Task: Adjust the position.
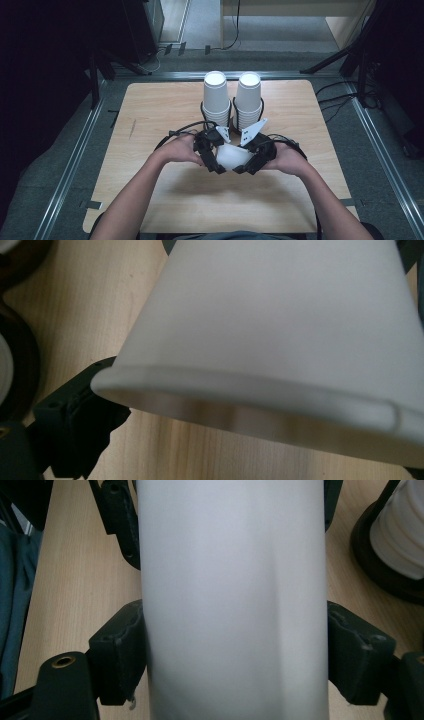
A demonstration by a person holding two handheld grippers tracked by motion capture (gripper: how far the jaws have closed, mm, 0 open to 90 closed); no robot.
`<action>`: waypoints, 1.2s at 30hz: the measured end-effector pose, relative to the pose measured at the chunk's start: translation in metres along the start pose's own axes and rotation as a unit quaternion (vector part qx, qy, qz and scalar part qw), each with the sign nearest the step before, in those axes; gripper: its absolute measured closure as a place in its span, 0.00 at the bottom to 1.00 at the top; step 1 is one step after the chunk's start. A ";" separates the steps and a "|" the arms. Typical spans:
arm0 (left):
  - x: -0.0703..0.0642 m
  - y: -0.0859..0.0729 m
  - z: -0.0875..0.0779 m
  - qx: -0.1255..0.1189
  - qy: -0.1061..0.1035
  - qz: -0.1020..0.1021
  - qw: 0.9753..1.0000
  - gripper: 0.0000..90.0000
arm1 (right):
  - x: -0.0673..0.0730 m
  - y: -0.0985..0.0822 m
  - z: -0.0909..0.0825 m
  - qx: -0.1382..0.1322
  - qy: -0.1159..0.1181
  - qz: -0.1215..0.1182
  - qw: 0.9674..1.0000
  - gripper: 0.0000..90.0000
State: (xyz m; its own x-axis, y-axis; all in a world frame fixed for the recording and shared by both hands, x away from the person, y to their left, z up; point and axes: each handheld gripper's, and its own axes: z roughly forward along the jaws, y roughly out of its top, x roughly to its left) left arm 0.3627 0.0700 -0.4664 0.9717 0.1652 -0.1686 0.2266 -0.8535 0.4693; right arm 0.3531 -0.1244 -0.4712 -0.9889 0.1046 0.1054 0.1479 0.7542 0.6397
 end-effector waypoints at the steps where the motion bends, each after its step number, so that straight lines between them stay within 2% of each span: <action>1: -0.001 -0.001 -0.001 -0.011 0.006 0.001 1.000 0.00 | 0.000 0.000 0.000 -0.003 0.001 -0.004 1.000 0.23; 2: -0.001 -0.002 -0.002 -0.024 0.004 -0.005 1.000 0.00 | 0.000 0.000 -0.001 -0.005 0.000 -0.003 1.000 0.23; 3: -0.001 -0.002 -0.002 -0.024 0.004 -0.005 1.000 0.00 | 0.000 0.000 -0.002 -0.007 0.000 -0.003 1.000 0.23; 4: -0.003 -0.003 -0.003 -0.033 0.013 0.005 0.999 0.00 | 0.000 0.000 -0.002 -0.007 0.000 -0.003 1.000 0.23; 6: -0.004 -0.003 -0.004 -0.040 0.021 0.003 0.999 0.00 | 0.000 -0.001 -0.004 -0.013 0.003 -0.007 1.000 0.23; 7: -0.005 -0.004 -0.004 -0.054 0.025 0.000 0.998 0.00 | 0.001 -0.001 -0.004 -0.016 0.002 -0.005 1.000 0.23; 8: -0.004 -0.005 -0.005 -0.058 0.021 -0.004 0.998 0.00 | 0.000 -0.001 -0.005 -0.018 0.002 -0.007 1.000 0.23; 9: -0.004 -0.006 -0.007 -0.073 0.019 -0.007 0.997 0.00 | 0.000 -0.002 -0.008 -0.023 0.002 -0.002 1.000 0.23; 10: -0.004 -0.006 -0.007 -0.073 0.019 -0.007 0.997 0.00 | 0.000 -0.002 -0.008 -0.025 0.000 -0.002 1.000 0.23; 11: -0.004 -0.007 -0.009 -0.079 0.009 -0.013 0.997 0.00 | 0.000 -0.002 -0.008 -0.025 0.000 -0.002 1.000 0.23; 16: -0.005 -0.012 -0.010 -0.107 0.005 -0.031 0.994 0.00 | -0.001 -0.003 -0.015 -0.046 -0.002 0.000 0.999 0.23; 19: -0.006 -0.014 -0.009 -0.117 0.006 -0.034 0.993 0.00 | -0.001 -0.003 -0.019 -0.058 -0.002 -0.002 0.998 0.23; 20: -0.007 -0.017 -0.010 -0.134 -0.004 -0.044 0.990 0.00 | 0.000 -0.003 -0.019 -0.060 0.000 -0.004 0.998 0.23; 21: -0.007 -0.017 -0.010 -0.134 -0.004 -0.044 0.990 0.00 | 0.000 -0.003 -0.019 -0.060 0.000 -0.004 0.998 0.23; 22: -0.008 -0.018 -0.010 -0.145 -0.009 -0.048 0.988 0.00 | 0.001 -0.003 -0.020 -0.064 0.000 -0.008 0.998 0.23; 23: -0.008 -0.018 -0.010 -0.145 -0.009 -0.048 0.988 0.00 | 0.001 -0.003 -0.021 -0.065 0.001 -0.007 0.998 0.23; 25: -0.010 -0.019 -0.010 -0.158 -0.019 -0.056 0.986 0.00 | 0.001 -0.003 -0.021 -0.069 0.002 -0.011 0.998 0.23; 26: -0.010 -0.019 -0.010 -0.158 -0.019 -0.056 0.986 0.00 | 0.001 -0.003 -0.021 -0.069 0.002 -0.011 0.998 0.23; 28: -0.011 -0.020 -0.011 -0.171 -0.018 -0.058 0.983 0.00 | 0.003 -0.002 -0.021 -0.070 0.004 -0.010 0.998 0.23; 29: -0.012 -0.021 -0.012 -0.184 -0.024 -0.066 0.980 0.00 | 0.004 -0.001 -0.021 -0.071 0.005 -0.011 0.997 0.23; 30: -0.012 -0.021 -0.012 -0.184 -0.024 -0.066 0.980 0.00 | 0.004 -0.001 -0.021 -0.071 0.005 -0.011 0.997 0.23; 32: -0.011 -0.021 -0.014 -0.192 -0.030 -0.071 0.978 0.00 | 0.005 0.000 -0.020 -0.069 0.005 -0.012 0.997 0.23; 36: -0.011 -0.022 -0.013 -0.188 -0.028 -0.072 0.979 0.04 | 0.005 0.001 -0.017 -0.070 0.009 -0.012 0.997 0.23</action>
State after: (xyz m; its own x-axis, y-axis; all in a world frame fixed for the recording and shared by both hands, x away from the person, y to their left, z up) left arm 0.3482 0.0931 -0.4634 0.9254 0.2332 -0.2989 0.3790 -0.5797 0.7213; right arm 0.3481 -0.1341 -0.4570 -0.9919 0.0756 0.1021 0.1266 0.6580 0.7423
